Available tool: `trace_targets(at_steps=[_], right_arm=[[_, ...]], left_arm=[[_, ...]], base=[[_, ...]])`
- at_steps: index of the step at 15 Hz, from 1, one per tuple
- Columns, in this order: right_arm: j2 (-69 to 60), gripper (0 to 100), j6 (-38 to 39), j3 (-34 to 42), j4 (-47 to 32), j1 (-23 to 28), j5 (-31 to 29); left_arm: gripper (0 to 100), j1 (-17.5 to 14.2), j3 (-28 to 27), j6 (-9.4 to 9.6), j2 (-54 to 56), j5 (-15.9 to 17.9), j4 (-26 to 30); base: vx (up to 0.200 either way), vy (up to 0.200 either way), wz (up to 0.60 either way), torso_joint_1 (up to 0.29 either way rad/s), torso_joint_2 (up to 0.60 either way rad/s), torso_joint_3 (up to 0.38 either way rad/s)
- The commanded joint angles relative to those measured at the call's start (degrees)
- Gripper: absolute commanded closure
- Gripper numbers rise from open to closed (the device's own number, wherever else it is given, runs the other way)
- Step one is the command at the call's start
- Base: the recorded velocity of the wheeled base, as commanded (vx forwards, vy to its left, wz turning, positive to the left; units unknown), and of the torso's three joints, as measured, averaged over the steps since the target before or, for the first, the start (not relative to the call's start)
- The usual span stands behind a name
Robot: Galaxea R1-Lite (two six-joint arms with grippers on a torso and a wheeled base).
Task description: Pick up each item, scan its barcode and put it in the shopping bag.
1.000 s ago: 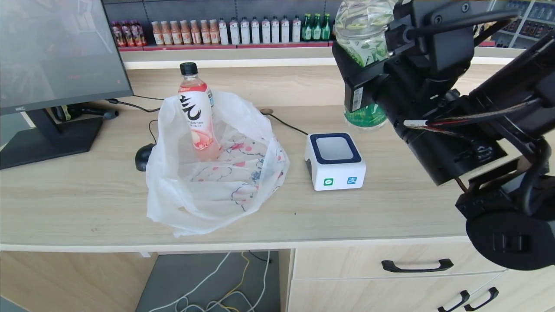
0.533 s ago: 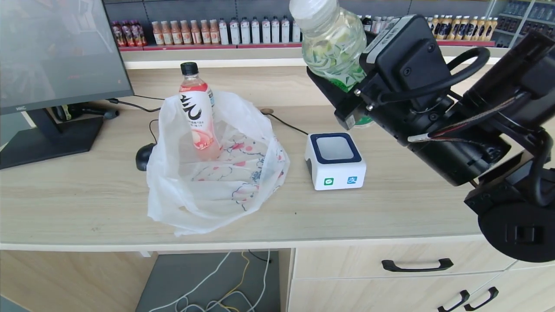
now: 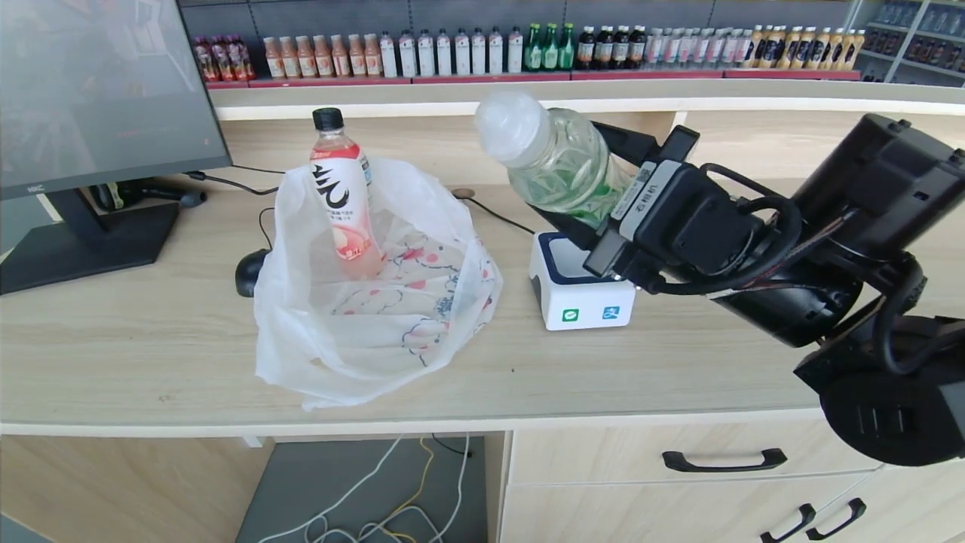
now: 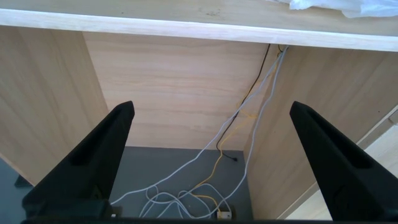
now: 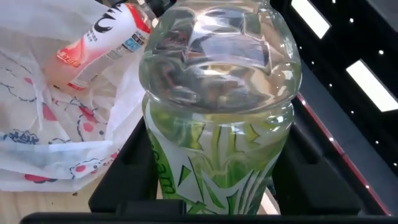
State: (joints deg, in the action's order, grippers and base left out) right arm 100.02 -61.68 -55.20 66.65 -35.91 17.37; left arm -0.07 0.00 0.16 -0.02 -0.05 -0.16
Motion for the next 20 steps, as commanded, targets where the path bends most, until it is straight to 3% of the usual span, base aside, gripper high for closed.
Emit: trace_targets(at_steps=[1,4,20], right_arm=[[1.6,100,-0.6,0.2,0.1,1.0,1.8],[3.0,100,-2.1,0.1,0.1,1.9,4.9],[4.9,100,-3.4,0.1,0.0,2.6,5.7]], left_arm=[[0,0.0,0.0,0.02,0.0,0.0,0.0],[0,0.0,0.0,0.02,0.0,0.0,0.0],[0,0.0,0.0,0.02,0.0,0.0,0.0]], base=[[0.0,0.0,0.0,0.0,0.0,0.0],[0.0,0.0,0.0,0.0,0.0,0.0],[0.0,0.0,0.0,0.0,0.0,0.0]])
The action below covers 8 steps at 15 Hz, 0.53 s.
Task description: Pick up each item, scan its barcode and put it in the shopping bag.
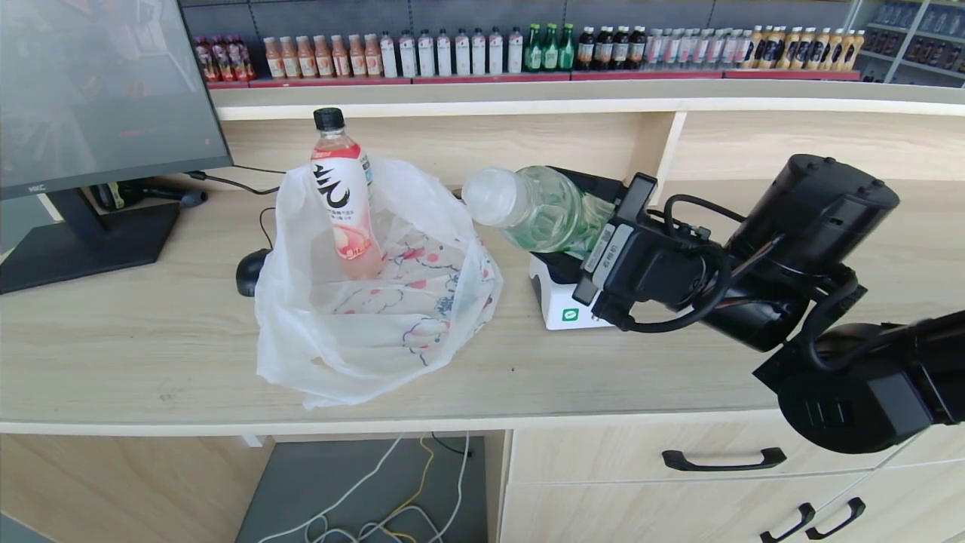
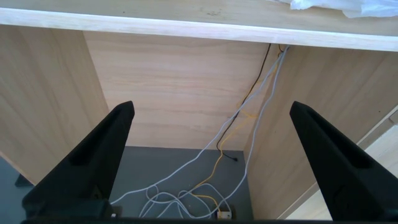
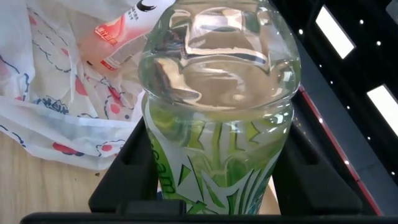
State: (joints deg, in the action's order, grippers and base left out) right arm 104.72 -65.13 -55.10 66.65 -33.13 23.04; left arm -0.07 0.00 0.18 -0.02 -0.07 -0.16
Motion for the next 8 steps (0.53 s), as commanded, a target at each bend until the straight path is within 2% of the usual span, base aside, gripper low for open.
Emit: trace_targets(at_steps=[1,8], right_arm=[[0.2,100,0.0,0.0,0.0,-0.3,0.0],[0.2,100,0.0,-0.1,0.0,-0.3,0.1]], left_arm=[[0,0.0,0.0,-0.01,0.0,0.0,0.0],[0,0.0,0.0,-0.01,0.0,0.0,0.0]], base=[[0.0,0.0,0.0,0.0,0.0,0.0],[0.0,0.0,0.0,0.0,0.0,0.0]])
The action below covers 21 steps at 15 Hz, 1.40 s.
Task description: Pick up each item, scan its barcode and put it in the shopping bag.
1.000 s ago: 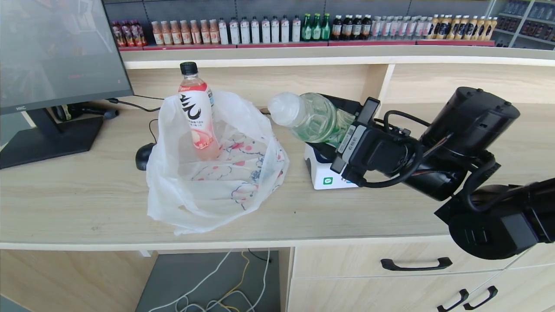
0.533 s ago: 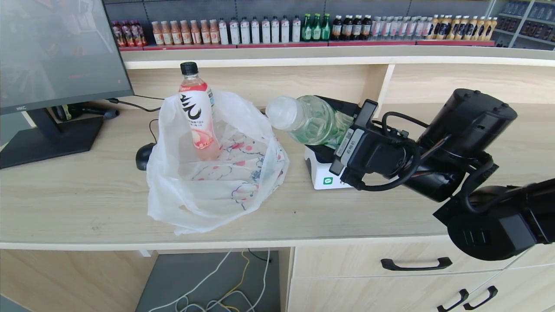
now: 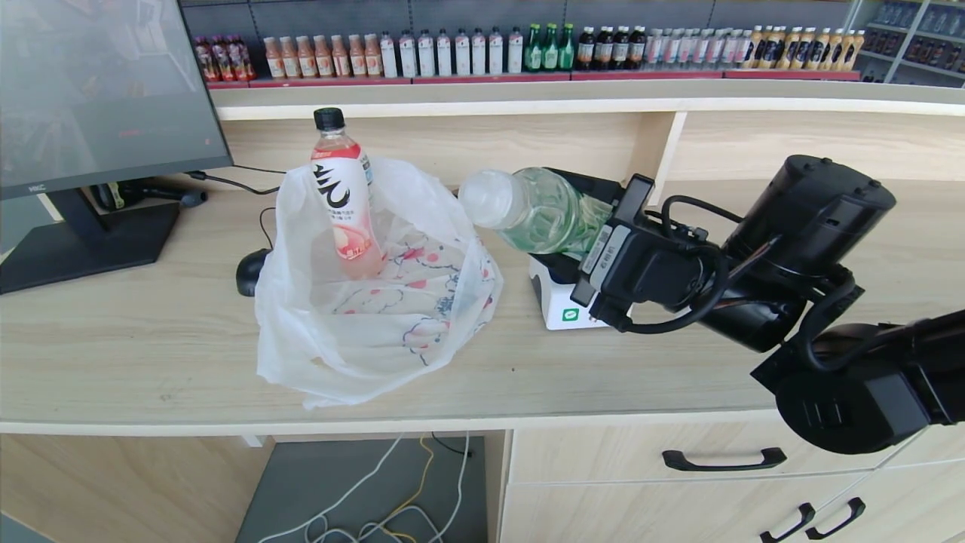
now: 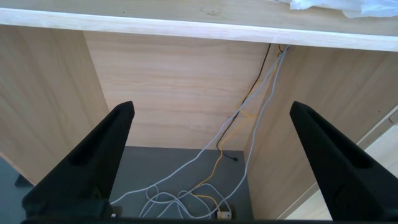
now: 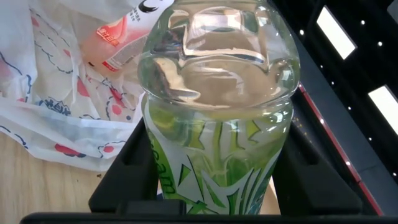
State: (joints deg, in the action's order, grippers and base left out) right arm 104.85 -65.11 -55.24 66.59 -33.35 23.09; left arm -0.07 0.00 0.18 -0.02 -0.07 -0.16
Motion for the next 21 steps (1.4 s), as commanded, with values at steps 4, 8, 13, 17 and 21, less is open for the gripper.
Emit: trace_targets(at_steps=[4,8,13,17,21], right_arm=[[-0.2,100,0.0,-0.1,0.0,-0.2,-0.1],[-1.6,100,0.7,-0.8,0.0,-1.2,-0.3],[-3.3,100,7.3,-3.5,0.0,-3.1,-1.5],[-3.9,100,17.3,-3.7,1.9,-3.2,-2.2],[-3.7,100,28.3,-2.2,8.0,-3.0,-2.3]], left_arm=[[0,0.0,0.0,-0.01,0.0,0.0,0.0],[0,0.0,0.0,-0.01,0.0,0.0,0.0],[0,0.0,0.0,-0.01,0.0,0.0,0.0],[0,0.0,0.0,-0.01,0.0,0.0,0.0],[0,0.0,0.0,-0.01,0.0,0.0,0.0]], base=[[0.0,0.0,0.0,0.0,0.0,0.0],[0.0,0.0,0.0,0.0,0.0,0.0],[0.0,0.0,0.0,0.0,0.0,0.0],[0.0,0.0,0.0,0.0,0.0,0.0],[0.0,0.0,0.0,0.0,0.0,0.0]])
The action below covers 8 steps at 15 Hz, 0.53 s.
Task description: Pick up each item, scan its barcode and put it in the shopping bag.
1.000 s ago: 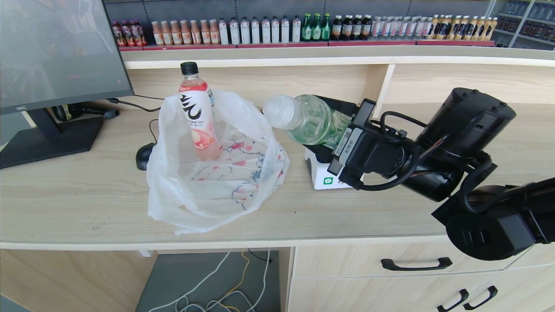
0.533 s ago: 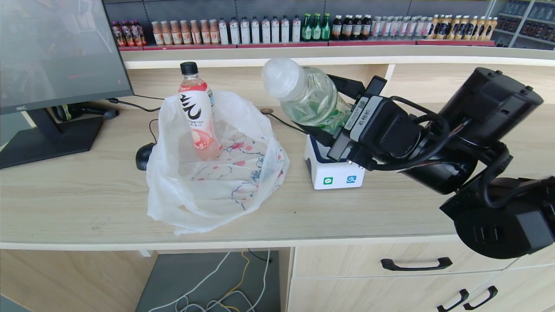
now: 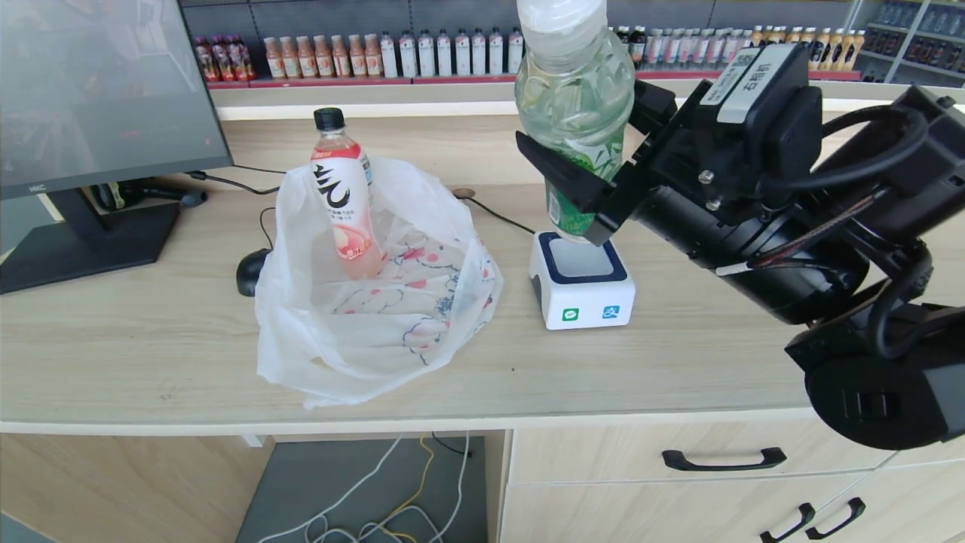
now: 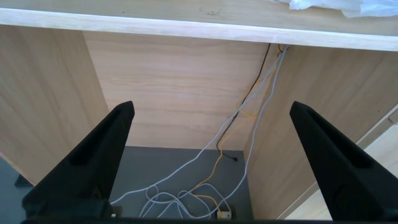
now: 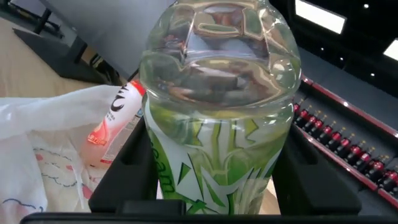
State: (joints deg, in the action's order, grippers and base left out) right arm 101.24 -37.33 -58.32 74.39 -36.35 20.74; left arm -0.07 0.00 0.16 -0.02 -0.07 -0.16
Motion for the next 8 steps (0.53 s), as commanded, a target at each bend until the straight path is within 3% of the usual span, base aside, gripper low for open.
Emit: trace_targets(at_steps=[1,6,8], right_arm=[[-0.3,100,2.5,1.8,1.3,0.0,-0.5],[0.2,100,19.7,12.0,15.6,0.0,-16.3],[-0.9,100,23.9,16.4,15.6,0.1,-19.8]], left_arm=[[0,0.0,0.0,0.02,0.0,0.1,0.0],[0,0.0,0.0,0.02,0.0,0.0,0.0],[0,0.0,0.0,0.02,0.0,0.0,0.0]], base=[[0.0,0.0,0.0,0.0,0.0,0.0],[0.0,0.0,0.0,0.0,0.0,0.0],[0.0,0.0,0.0,0.0,0.0,0.0]])
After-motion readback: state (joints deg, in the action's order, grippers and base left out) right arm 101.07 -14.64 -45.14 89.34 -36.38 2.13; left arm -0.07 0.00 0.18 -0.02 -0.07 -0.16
